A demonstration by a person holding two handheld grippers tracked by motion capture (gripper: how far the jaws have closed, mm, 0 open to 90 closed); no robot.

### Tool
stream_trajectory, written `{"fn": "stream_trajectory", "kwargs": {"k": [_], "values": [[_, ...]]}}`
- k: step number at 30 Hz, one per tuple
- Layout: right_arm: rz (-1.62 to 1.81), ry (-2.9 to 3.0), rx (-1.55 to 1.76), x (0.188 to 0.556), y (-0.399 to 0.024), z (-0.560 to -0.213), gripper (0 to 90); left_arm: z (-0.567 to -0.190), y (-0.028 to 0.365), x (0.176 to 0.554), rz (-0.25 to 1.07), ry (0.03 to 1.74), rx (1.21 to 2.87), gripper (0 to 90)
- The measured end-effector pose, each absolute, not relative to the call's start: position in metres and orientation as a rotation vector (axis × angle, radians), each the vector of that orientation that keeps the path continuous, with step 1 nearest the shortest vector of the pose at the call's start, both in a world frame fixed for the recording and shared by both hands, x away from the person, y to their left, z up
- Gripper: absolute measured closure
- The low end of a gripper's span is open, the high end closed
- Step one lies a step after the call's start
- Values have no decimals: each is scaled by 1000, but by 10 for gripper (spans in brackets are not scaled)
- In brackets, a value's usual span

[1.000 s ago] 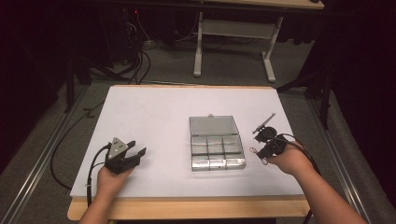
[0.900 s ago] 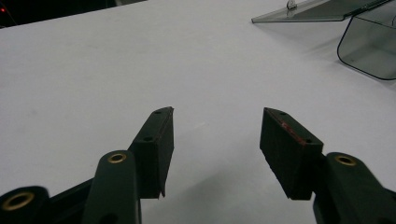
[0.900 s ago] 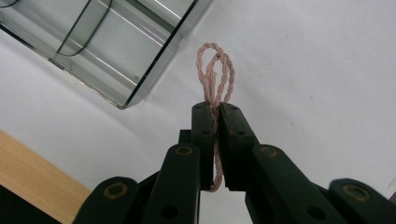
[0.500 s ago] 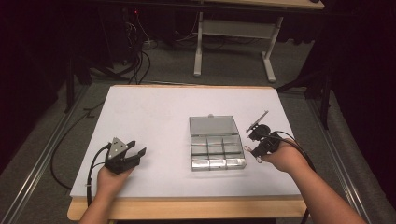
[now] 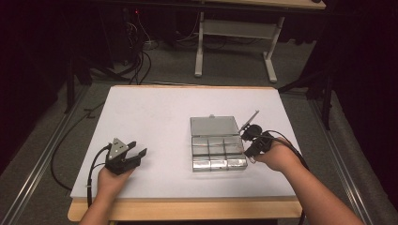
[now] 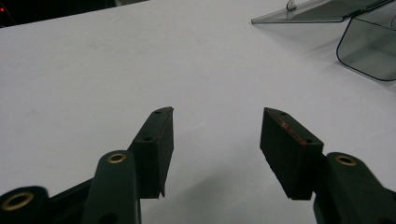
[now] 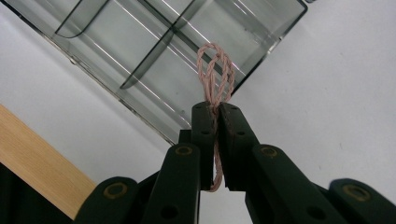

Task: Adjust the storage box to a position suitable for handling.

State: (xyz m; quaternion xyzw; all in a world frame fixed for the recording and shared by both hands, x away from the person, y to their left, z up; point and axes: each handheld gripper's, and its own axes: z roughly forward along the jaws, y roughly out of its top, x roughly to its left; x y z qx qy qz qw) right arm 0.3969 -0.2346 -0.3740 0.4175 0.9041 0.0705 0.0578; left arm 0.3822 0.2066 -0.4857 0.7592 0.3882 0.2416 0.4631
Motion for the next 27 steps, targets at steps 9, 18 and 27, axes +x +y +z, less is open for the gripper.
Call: {"fn": "stream_trajectory", "kwargs": {"k": [9, 18, 27], "values": [[208, 2771, 1238, 401, -220, -378, 857, -486, 207, 382, 593, 954, 1865, 450], [219, 2810, 1177, 404, -204, -385, 856, -486, 207, 382, 589, 955, 1865, 449], [234, 2836, 1138, 407, -189, -391, 857, -486, 208, 383, 587, 957, 1863, 450]]}}
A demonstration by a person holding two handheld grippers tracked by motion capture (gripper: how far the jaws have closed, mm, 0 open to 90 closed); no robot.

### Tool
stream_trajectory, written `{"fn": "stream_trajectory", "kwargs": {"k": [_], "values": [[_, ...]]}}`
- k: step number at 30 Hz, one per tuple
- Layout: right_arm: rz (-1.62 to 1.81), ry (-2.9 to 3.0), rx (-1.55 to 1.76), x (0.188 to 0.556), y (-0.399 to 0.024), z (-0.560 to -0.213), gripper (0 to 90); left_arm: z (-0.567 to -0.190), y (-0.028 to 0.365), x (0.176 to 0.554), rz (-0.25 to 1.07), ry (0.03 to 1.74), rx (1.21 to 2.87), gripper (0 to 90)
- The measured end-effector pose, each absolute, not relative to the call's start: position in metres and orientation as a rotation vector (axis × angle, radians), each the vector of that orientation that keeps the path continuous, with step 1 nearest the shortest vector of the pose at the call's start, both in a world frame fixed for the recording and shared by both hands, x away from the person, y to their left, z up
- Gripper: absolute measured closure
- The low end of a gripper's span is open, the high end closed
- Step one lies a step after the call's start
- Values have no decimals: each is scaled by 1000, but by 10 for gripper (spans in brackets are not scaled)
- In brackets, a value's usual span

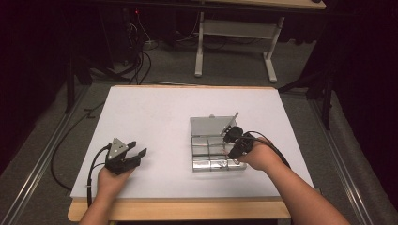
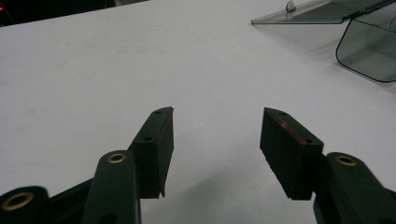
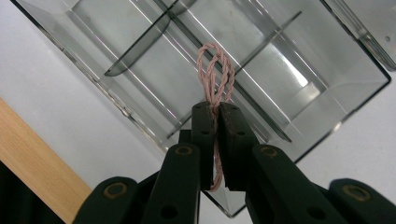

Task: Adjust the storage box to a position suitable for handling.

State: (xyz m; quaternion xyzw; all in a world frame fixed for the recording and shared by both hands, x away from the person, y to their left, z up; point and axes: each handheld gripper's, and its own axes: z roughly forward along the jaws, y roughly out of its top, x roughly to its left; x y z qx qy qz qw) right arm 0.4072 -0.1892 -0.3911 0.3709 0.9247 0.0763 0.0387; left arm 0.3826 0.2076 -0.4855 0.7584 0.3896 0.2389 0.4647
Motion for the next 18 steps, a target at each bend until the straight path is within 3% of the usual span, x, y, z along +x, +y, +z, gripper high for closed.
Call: {"fn": "stream_trajectory", "kwargs": {"k": [18], "values": [[190, 2884, 1095, 408, -168, -400, 857, -486, 208, 383, 584, 957, 1863, 449]]}}
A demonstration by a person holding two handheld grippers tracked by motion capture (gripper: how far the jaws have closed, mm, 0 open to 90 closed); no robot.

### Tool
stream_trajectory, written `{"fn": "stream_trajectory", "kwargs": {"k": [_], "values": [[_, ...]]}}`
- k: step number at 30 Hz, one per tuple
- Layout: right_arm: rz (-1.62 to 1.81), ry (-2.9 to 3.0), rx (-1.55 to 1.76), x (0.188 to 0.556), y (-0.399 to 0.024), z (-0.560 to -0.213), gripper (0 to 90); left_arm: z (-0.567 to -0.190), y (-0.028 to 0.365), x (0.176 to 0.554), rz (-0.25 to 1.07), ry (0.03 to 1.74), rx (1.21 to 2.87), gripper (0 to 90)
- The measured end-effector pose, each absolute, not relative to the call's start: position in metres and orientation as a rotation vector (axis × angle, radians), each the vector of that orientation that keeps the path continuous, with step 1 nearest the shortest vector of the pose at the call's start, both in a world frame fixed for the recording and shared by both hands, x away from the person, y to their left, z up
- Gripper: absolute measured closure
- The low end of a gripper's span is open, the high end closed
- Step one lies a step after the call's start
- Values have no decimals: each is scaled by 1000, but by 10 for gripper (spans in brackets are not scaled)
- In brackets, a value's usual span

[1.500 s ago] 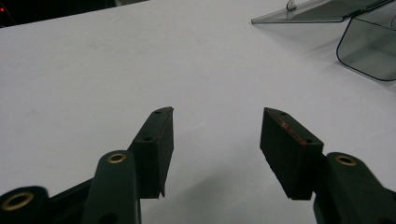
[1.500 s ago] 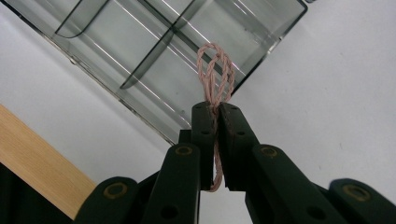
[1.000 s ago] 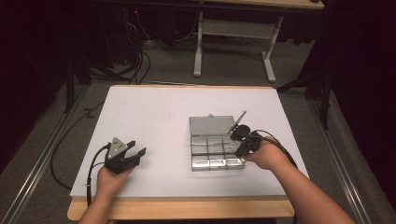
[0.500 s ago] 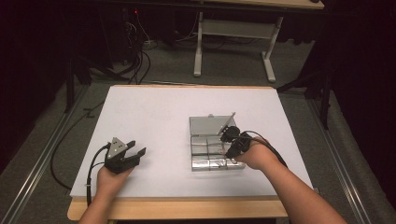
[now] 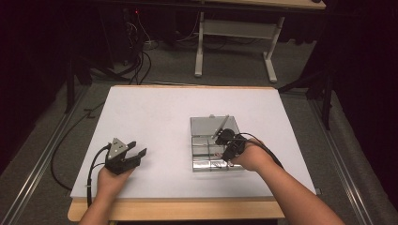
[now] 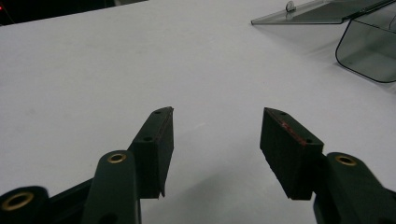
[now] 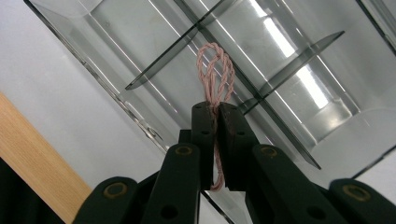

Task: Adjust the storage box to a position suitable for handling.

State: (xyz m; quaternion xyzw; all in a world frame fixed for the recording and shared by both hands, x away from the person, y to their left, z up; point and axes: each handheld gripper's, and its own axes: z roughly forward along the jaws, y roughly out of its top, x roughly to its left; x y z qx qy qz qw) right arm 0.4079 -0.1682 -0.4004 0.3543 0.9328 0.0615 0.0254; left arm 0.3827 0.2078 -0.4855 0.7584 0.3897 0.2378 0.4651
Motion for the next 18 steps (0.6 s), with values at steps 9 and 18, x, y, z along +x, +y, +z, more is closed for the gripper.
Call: {"fn": "stream_trajectory", "kwargs": {"k": [9, 18], "values": [[158, 2903, 1089, 409, -162, -407, 856, -486, 208, 383, 580, 959, 1858, 450], [132, 2916, 1081, 412, -159, -411, 856, -486, 208, 383, 578, 959, 1856, 450]]}}
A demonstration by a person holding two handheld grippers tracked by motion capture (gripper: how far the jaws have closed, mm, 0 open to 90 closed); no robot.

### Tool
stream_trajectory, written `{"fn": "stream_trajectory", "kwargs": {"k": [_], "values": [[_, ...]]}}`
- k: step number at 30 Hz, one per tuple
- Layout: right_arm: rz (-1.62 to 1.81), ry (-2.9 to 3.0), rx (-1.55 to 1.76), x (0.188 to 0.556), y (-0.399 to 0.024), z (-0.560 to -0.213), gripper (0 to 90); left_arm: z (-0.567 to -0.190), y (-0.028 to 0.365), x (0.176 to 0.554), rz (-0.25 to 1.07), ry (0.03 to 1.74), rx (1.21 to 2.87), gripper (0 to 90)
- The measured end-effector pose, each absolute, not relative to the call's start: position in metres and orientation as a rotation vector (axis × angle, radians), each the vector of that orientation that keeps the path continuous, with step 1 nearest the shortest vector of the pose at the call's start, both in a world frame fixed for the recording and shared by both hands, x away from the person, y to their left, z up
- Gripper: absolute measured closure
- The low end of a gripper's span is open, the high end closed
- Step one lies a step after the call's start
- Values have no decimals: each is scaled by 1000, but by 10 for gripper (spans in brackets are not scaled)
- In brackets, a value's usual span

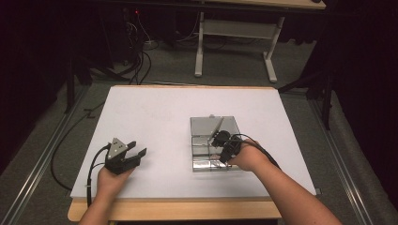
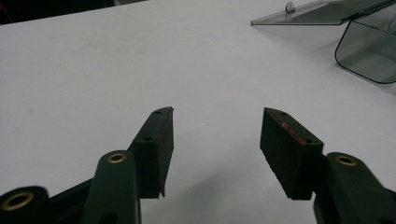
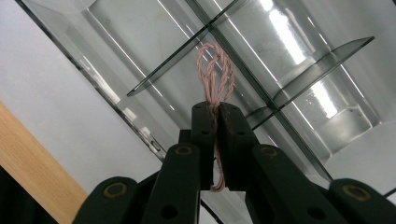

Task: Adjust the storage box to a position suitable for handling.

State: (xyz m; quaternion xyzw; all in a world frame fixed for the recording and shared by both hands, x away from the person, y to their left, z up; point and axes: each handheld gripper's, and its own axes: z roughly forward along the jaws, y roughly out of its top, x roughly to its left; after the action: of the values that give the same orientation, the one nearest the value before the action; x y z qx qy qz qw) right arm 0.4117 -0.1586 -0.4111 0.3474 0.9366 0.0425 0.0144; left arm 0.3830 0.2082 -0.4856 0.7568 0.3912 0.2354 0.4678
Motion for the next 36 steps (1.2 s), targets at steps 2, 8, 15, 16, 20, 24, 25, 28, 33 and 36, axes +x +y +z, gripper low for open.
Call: {"fn": "stream_trajectory", "kwargs": {"k": [2, 8, 15, 16, 20, 24, 25, 28, 33, 36], "values": [[140, 2921, 1067, 413, -158, -413, 856, -486, 208, 383, 577, 960, 1855, 450], [131, 2931, 1057, 414, -153, -417, 856, -486, 209, 383, 574, 960, 1856, 450], [124, 2936, 1049, 417, -149, -420, 856, -486, 209, 383, 573, 959, 1853, 450], [125, 2936, 1044, 417, -149, -420, 856, -485, 209, 383, 572, 960, 1852, 450], [126, 2941, 1039, 417, -146, -421, 855, -486, 209, 383, 572, 960, 1852, 449], [113, 2947, 1046, 417, -146, -424, 855, -486, 209, 383, 571, 960, 1852, 450], [114, 2951, 1054, 417, -146, -425, 855, -485, 209, 383, 570, 960, 1852, 449], [117, 2951, 1067, 416, -149, -430, 854, -486, 209, 383, 570, 960, 1852, 450], [119, 2953, 1073, 415, -149, -433, 852, -486, 209, 383, 570, 961, 1852, 450], [114, 2955, 1069, 416, -149, -432, 848, -485, 209, 383, 570, 962, 1852, 449]]}}
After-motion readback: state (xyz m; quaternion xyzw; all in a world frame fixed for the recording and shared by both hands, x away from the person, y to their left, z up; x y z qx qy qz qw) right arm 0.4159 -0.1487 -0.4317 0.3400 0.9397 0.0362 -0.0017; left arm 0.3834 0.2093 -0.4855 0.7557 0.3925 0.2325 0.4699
